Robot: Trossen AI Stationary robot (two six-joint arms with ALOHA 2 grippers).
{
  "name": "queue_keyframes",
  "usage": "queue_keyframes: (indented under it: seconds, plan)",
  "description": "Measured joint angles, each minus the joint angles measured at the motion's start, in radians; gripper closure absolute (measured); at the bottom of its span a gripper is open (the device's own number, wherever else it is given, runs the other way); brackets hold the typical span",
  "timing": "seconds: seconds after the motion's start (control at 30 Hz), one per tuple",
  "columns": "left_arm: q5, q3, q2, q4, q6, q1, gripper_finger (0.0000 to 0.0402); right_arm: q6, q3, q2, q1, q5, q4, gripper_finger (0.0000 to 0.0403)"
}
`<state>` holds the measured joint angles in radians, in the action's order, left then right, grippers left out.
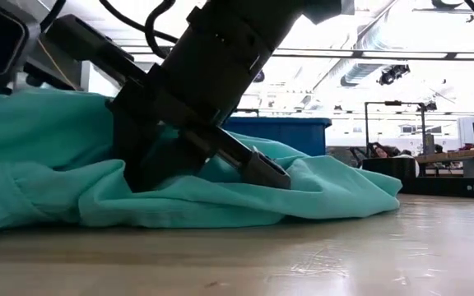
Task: Fold laundry
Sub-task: Fold the light blue shorts
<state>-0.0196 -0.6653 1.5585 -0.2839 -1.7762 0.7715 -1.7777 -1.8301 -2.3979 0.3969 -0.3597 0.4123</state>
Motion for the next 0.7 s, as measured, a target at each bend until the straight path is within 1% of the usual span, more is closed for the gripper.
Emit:
queue_keyframes:
  seconds: [0.1, 0.17, 0.23, 0.3, 0.57, 0.7]
  plan:
    - [0.051, 0.000, -0.009, -0.115, 0.031, 0.000, 0.0391, 0.047, -0.005, 0.008, 0.003, 0.045, -0.007, 0.0403]
    - [0.064, 0.000, -0.026, -0.198, 0.059, 0.000, 0.0393, 0.084, -0.008, 0.022, 0.008, 0.066, -0.018, 0.0403]
    - [0.063, -0.001, -0.051, -0.242, 0.086, 0.000, 0.0398, 0.118, -0.008, 0.038, 0.017, 0.077, -0.009, 0.0403]
    - [0.063, -0.001, -0.081, -0.242, 0.105, 0.000, 0.0400, 0.157, -0.009, 0.053, 0.023, 0.083, 0.012, 0.0403]
    - [0.061, -0.001, -0.221, -0.229, 0.239, -0.010, 0.0401, 0.381, -0.009, 0.129, 0.034, 0.171, 0.046, 0.0403]
    - [0.047, -0.001, -0.282, -0.200, 0.313, -0.039, 0.0401, 0.455, -0.009, 0.167, 0.038, 0.181, 0.051, 0.0403]
